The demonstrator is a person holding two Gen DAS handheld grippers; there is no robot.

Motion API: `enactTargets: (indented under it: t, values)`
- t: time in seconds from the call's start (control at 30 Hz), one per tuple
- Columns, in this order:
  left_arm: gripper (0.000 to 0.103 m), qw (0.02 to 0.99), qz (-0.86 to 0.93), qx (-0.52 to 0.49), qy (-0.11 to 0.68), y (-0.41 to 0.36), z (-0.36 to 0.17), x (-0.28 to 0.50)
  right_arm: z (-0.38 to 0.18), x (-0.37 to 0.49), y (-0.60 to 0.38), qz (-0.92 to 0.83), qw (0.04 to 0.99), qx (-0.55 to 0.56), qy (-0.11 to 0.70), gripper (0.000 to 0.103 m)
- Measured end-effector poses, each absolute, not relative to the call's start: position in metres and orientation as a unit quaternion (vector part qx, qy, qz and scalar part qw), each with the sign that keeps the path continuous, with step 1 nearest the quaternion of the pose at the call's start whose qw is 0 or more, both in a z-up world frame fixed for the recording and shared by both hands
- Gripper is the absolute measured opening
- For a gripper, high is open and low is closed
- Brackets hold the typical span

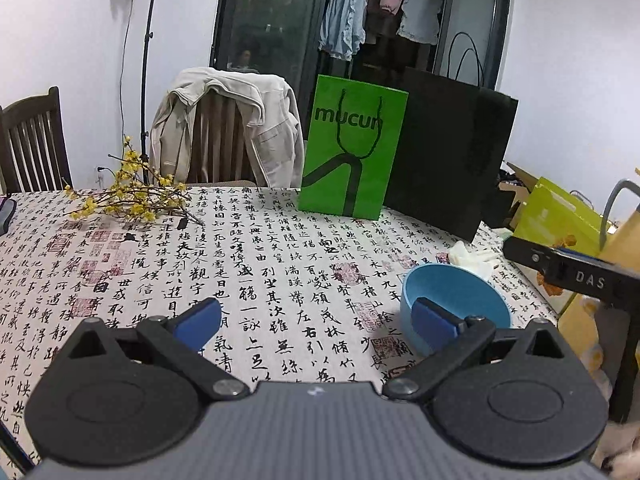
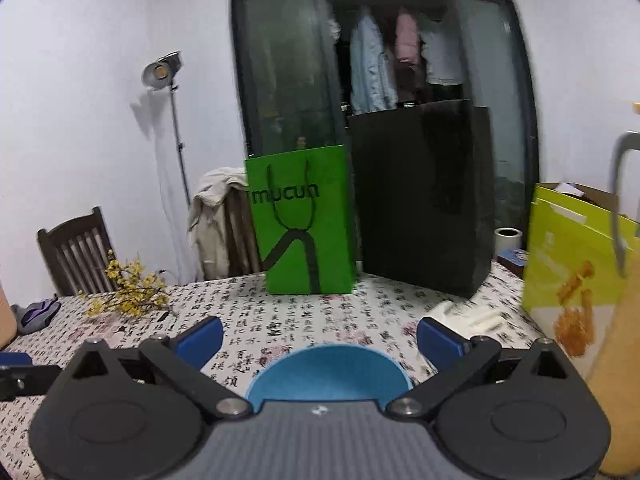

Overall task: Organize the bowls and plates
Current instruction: 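Move both open grippers toward the remaining blue bowl, then close both grippers on the rim of the blue bowl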

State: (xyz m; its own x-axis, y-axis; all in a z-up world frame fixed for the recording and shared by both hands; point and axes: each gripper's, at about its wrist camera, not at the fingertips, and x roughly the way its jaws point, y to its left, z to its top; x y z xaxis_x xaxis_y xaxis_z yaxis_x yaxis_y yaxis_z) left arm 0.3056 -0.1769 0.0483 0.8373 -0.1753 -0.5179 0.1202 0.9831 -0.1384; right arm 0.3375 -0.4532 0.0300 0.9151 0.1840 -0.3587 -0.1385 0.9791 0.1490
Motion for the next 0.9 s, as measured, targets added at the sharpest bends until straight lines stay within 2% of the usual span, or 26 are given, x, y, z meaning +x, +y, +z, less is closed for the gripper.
enactTargets:
  t: [0.9]
  values:
    - [0.103,0.942,-0.077,-0.034,0.323,-0.240,0.029,0.389,-0.026,0.387,-0.501,0.059,0.956,0.144,0.250,0.103]
